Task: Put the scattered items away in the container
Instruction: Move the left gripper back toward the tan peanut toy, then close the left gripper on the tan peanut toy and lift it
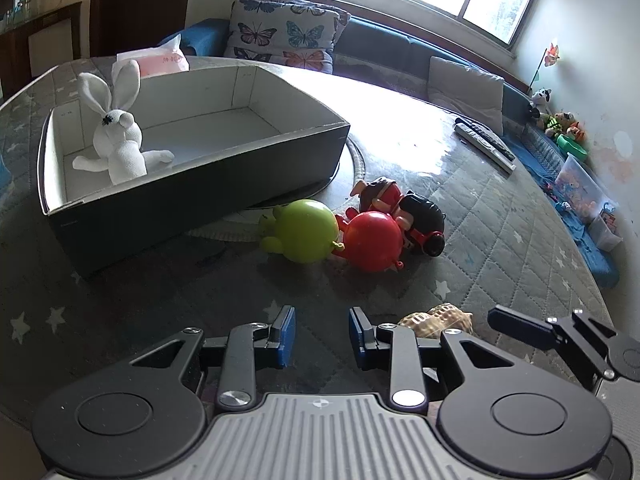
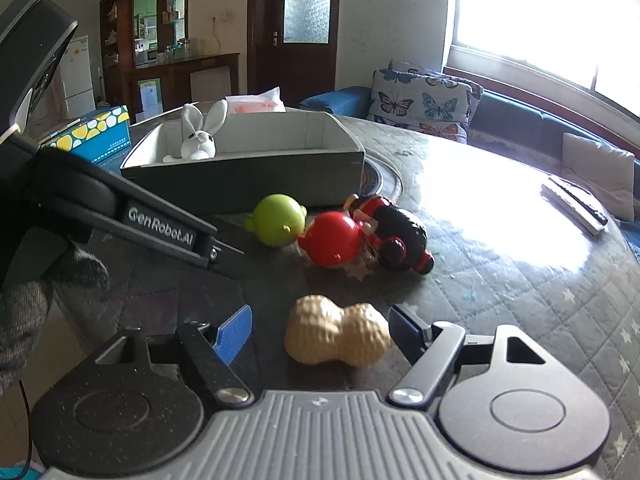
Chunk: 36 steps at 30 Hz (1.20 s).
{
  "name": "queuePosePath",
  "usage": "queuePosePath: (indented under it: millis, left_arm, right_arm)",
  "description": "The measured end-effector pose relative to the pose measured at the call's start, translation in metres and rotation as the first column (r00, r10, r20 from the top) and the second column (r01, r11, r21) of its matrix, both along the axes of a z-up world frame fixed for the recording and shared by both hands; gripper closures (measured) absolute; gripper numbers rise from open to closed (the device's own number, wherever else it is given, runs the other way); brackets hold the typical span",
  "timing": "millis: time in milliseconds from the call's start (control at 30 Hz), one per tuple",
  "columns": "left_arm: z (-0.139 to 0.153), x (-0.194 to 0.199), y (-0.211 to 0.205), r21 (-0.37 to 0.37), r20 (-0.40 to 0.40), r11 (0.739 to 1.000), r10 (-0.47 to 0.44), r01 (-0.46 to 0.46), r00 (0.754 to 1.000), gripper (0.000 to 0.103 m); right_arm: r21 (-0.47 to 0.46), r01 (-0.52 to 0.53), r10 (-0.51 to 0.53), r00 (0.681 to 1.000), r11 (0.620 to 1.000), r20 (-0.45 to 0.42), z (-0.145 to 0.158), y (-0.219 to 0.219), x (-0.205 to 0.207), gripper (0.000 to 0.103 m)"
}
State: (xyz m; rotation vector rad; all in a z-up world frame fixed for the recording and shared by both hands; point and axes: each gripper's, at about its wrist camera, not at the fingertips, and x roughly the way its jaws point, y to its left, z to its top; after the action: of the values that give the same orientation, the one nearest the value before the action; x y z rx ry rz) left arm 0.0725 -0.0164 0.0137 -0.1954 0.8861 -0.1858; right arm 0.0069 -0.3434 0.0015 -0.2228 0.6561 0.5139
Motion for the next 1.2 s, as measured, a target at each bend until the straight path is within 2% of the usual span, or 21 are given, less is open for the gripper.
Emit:
queuePosePath:
  millis: [800,1200]
  left_arm:
    - [-0.010,0.006,-0.019,-0.043,-0.043,0.997,-0.073,0.071,0.996,0.071]
    - [-0.009,0.000,-0.034,-0.006,-0.035,0.988,-0.153,0.153,0.988,0.071]
  right_arm:
    - [-0.010,0.033,-0.034,0.998,0.999,-0.059,-0.022,-0.009,0.018,0.026]
    - [0.004,0.027,-0.027,0.997,1.000,-0.067,-0.026,-0.010,0.020,0.027]
